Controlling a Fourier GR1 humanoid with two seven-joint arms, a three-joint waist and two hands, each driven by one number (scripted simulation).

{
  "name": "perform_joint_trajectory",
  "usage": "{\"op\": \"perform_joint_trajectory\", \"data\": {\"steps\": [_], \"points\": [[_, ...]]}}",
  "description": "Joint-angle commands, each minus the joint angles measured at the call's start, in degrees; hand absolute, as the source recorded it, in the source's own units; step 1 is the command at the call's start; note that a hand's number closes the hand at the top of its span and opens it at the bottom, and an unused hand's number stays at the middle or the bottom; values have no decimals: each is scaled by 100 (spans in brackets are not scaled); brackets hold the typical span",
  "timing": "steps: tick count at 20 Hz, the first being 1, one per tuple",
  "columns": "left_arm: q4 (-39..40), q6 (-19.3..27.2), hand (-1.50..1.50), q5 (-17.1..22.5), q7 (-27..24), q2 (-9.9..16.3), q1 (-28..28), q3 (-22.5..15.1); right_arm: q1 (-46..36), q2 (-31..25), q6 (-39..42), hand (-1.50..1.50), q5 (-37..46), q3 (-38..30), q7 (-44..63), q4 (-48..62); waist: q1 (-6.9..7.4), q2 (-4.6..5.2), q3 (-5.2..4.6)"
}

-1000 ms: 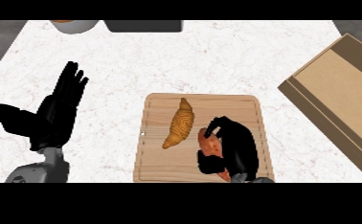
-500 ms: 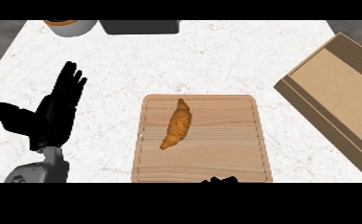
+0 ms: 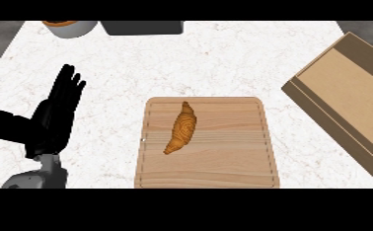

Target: Pick the sweet potato from the cutting board and place it in the cardboard box

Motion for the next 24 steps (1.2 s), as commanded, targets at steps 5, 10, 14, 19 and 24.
{"op": "perform_joint_trajectory", "data": {"steps": [5, 10, 14, 19, 24], "points": [[31, -127, 0, 116, -33, 192, -16, 221, 469, -137, -647, 150, -71, -1013, 675, -1734, -51, 19, 2], [122, -43, 0, 90, -18, -22, -102, 68, 383, -227, -652, 150, -769, -2074, 893, -1808, -3, 75, 1], [-54, -118, 0, 79, -53, 59, 78, 81, 506, -411, -486, 150, -1227, -2647, 979, -1690, 77, 79, -1], [-22, -127, 0, 47, -206, -11, 124, 35, 472, -356, -946, 150, -1662, -3411, 653, -951, 118, 112, 14], [-116, -168, 0, 83, 21, 28, -54, -29, -184, -599, -693, 150, -2303, -4830, 410, -52, 246, 115, 9]]}}
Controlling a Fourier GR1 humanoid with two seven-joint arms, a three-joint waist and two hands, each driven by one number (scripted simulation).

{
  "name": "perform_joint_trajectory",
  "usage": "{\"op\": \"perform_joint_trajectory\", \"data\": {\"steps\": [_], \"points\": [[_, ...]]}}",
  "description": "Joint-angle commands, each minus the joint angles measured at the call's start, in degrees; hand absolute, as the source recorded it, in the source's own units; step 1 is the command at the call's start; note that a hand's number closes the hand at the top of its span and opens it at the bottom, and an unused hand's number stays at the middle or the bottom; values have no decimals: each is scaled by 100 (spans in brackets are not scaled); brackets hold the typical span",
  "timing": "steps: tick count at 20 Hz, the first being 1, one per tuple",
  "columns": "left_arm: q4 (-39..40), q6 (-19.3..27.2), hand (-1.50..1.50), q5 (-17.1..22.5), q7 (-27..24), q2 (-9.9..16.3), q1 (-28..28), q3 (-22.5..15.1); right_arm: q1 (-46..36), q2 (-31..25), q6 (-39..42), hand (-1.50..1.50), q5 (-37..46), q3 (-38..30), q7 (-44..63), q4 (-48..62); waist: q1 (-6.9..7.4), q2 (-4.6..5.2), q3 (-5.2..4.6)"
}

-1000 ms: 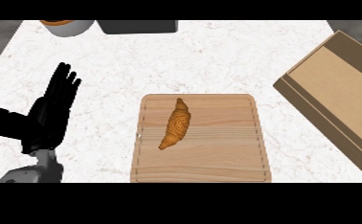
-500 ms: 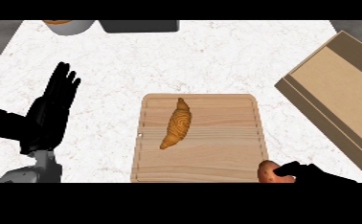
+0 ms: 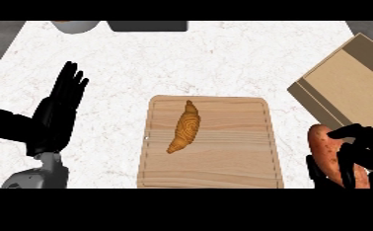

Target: Pick the sweet potato from the cutting board and place it in the cardboard box

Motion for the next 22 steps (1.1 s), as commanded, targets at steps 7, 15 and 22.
{"op": "perform_joint_trajectory", "data": {"steps": [7, 15, 22], "points": [[-96, 86, 0, -233, -160, -206, 316, -261, -294, -901, 248, 150, -3595, -2701, -2066, 1813, 17, -41, 4], [95, -154, 0, 8, -22, -4, -52, -69, -588, -1563, 1273, 150, -2731, -2000, -3029, 4237, 220, 37, -6], [382, -65, 0, -92, -138, -14, -209, 41, -1786, -686, 1200, -150, -3133, -2114, -4341, 6169, 118, -14, -2]]}}
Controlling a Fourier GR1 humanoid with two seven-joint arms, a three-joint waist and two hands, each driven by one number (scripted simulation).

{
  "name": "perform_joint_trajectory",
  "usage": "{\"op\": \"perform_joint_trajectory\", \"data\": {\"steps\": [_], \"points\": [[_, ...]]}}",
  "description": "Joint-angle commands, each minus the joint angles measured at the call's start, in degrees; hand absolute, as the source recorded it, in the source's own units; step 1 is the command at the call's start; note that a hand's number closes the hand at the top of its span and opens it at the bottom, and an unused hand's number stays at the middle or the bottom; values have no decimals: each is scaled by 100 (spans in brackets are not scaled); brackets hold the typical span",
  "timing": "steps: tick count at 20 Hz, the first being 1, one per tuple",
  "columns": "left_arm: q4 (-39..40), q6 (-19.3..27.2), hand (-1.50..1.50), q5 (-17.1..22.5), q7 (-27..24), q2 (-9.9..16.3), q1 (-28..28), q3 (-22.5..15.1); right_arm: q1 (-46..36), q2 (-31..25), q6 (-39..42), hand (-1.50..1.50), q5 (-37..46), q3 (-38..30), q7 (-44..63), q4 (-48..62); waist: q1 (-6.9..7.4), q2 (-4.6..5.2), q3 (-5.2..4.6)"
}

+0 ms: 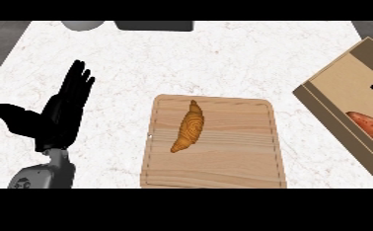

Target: Pick the sweet potato from the cutting board and place it in the cardboard box

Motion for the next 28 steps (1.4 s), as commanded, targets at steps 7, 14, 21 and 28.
{"op": "perform_joint_trajectory", "data": {"steps": [7, 14, 21, 28], "points": [[-112, -159, 0, 150, -13, 121, 280, 159, -722, 882, -909, -150, -1408, -1277, -1939, 683, -121, -55, 4], [-223, -48, 0, 83, 214, 152, 75, 165, -1112, 1298, 240, -150, -3122, -1999, -1230, 904, -162, -71, -4], [-237, 119, 0, -69, 12, -129, 231, -10, -1027, 723, 1615, -150, -4760, -3287, -1151, 1817, -190, -64, -2], [60, -64, 0, 14, 16, 23, -68, 142, -1230, 359, 1954, -150, -4747, -3714, -2078, 3332, -127, -40, -2]]}}
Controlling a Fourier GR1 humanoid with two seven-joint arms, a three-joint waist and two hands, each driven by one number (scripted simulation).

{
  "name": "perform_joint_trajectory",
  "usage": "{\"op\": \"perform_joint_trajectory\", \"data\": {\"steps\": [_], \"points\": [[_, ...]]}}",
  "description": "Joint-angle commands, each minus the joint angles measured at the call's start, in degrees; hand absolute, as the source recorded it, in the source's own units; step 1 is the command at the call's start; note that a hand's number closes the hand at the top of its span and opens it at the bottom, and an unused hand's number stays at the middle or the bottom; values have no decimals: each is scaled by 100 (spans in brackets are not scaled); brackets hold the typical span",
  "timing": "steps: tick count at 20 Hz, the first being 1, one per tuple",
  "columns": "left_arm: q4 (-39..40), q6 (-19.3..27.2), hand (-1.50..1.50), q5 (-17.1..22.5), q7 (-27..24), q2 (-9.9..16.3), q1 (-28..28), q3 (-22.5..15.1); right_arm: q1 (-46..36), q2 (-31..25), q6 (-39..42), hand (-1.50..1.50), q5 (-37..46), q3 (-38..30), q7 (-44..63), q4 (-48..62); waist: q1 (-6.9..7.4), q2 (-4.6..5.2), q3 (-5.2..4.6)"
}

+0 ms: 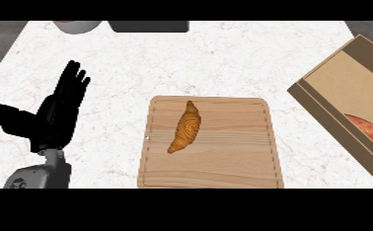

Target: Pick the sweet potato from the cutting board and place it in the cardboard box

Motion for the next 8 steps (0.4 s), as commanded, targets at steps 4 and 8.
{"op": "perform_joint_trajectory", "data": {"steps": [4, 8], "points": [[-181, 34, 0, -118, -25, -127, 298, -127, 255, -402, 699, -150, -190, -490, -941, 1143, 7, 2, 2], [-91, -8, 0, -142, -9, -74, 64, -120, -231, -932, 954, -150, 188, -418, -1647, 2561, 87, 33, 10]]}}
